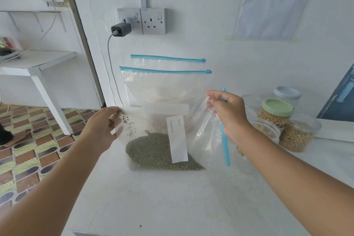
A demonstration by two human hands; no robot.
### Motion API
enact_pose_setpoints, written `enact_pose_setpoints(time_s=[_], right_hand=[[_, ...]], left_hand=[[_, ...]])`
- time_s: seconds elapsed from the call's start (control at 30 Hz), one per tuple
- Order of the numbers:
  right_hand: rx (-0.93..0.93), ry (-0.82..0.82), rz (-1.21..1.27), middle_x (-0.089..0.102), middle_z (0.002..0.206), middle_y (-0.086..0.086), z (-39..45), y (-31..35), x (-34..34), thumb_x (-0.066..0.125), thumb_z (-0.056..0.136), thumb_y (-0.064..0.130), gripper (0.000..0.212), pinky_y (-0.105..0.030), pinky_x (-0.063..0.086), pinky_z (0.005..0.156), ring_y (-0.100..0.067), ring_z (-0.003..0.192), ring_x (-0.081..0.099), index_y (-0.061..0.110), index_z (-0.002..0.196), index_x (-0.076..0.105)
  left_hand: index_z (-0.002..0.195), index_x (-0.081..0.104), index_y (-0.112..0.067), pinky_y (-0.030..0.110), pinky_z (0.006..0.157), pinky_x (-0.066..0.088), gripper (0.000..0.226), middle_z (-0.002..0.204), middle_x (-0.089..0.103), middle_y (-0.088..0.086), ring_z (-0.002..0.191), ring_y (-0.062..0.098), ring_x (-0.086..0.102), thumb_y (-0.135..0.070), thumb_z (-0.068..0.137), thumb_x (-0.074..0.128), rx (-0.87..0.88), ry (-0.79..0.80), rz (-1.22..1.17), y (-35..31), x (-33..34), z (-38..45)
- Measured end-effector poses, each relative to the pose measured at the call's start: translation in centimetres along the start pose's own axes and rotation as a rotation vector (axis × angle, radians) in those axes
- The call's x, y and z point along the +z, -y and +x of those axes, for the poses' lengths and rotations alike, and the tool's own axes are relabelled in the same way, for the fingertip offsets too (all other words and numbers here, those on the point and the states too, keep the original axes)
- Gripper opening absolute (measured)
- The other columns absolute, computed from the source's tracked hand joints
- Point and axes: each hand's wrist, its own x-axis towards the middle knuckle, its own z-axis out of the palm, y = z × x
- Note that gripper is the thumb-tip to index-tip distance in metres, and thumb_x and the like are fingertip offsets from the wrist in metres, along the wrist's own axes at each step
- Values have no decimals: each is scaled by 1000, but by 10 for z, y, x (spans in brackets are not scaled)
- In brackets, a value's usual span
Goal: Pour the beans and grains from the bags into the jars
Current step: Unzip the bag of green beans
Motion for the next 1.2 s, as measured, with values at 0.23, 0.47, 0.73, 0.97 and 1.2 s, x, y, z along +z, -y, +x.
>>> enact_pose_setpoints(time_s=[0.23,0.47,0.73,0.97,1.2], right_hand=[[64,-3,13,75,94,-4,6,-5,-1,57,94,-4,40,-43,60,96,-19,86,71,26,86,81],[78,-4,-6,75,108,-10,7,-5,-2,55,93,-6,38,-39,60,90,-14,84,72,23,94,80],[77,-4,-35,76,108,-2,8,-7,-2,55,94,-3,37,-27,53,73,-12,82,74,25,96,80],[80,-19,-40,75,105,-5,10,-9,-3,55,94,-4,38,-35,58,79,-15,84,74,25,92,80],[82,-23,-57,76,106,-5,10,-11,-4,54,93,-5,38,-33,55,78,-16,84,75,23,96,80]], left_hand=[[102,66,-22,32,80,50,6,82,75,-3,81,16,68,-17,100,69,93,-6,89,0,-1,-1],[114,75,-28,38,112,44,24,99,81,1,88,19,76,-14,96,67,309,-23,363,-3,-5,-1],[108,78,-25,44,114,47,14,91,81,3,79,19,77,-21,94,77,342,-7,414,-8,-4,-1],[112,74,-27,45,110,51,22,90,81,3,82,14,73,-15,94,76,389,-42,336,-3,-4,4],[99,74,-18,31,90,54,7,83,77,10,67,12,66,-13,94,75,359,-52,298,-2,-1,8]])
